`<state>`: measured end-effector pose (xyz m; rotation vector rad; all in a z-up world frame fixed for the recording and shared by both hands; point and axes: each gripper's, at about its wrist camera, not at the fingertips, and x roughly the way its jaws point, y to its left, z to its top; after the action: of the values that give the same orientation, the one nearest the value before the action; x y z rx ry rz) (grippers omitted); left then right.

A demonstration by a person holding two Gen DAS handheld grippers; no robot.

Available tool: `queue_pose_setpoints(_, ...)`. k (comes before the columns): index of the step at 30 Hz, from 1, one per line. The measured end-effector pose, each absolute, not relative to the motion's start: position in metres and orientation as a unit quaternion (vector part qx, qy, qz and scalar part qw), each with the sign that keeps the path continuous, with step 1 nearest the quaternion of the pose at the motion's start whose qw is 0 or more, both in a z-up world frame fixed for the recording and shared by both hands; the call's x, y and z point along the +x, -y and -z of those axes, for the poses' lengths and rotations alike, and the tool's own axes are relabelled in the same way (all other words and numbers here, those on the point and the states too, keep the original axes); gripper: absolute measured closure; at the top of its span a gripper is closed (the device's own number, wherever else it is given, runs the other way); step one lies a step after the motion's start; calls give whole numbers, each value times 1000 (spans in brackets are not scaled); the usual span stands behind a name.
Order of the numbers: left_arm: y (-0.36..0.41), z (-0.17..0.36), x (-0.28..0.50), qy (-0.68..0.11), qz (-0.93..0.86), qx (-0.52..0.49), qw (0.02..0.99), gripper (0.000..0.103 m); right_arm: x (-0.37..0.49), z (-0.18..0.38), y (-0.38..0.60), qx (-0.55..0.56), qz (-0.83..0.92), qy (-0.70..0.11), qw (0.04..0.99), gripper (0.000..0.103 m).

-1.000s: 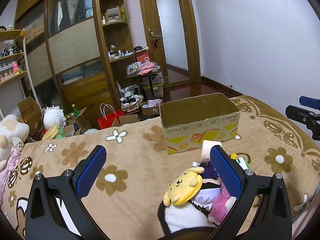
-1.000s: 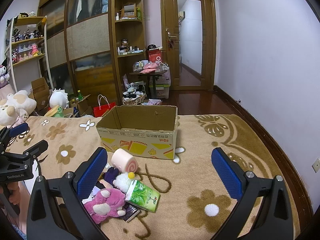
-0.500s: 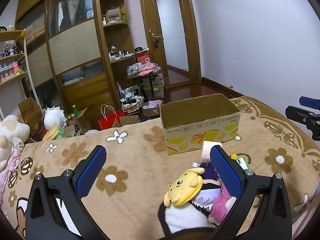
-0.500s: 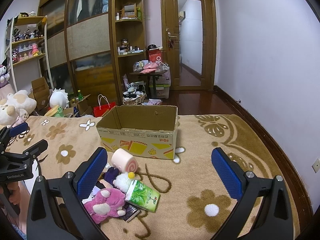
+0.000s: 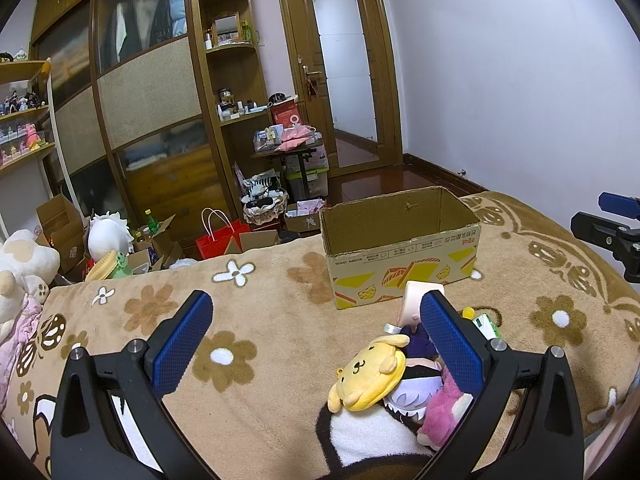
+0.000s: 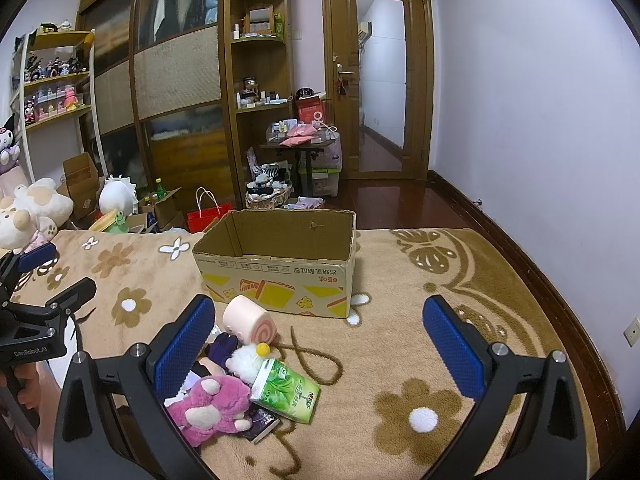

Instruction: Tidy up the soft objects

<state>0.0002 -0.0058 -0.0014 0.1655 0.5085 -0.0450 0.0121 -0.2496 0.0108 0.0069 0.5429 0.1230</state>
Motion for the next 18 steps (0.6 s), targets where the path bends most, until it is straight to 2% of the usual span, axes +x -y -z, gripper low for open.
queue_pose_setpoints(18,1,2,-1,-250,20,80,965,0,10,-9,248,2,-60,-268,962,0)
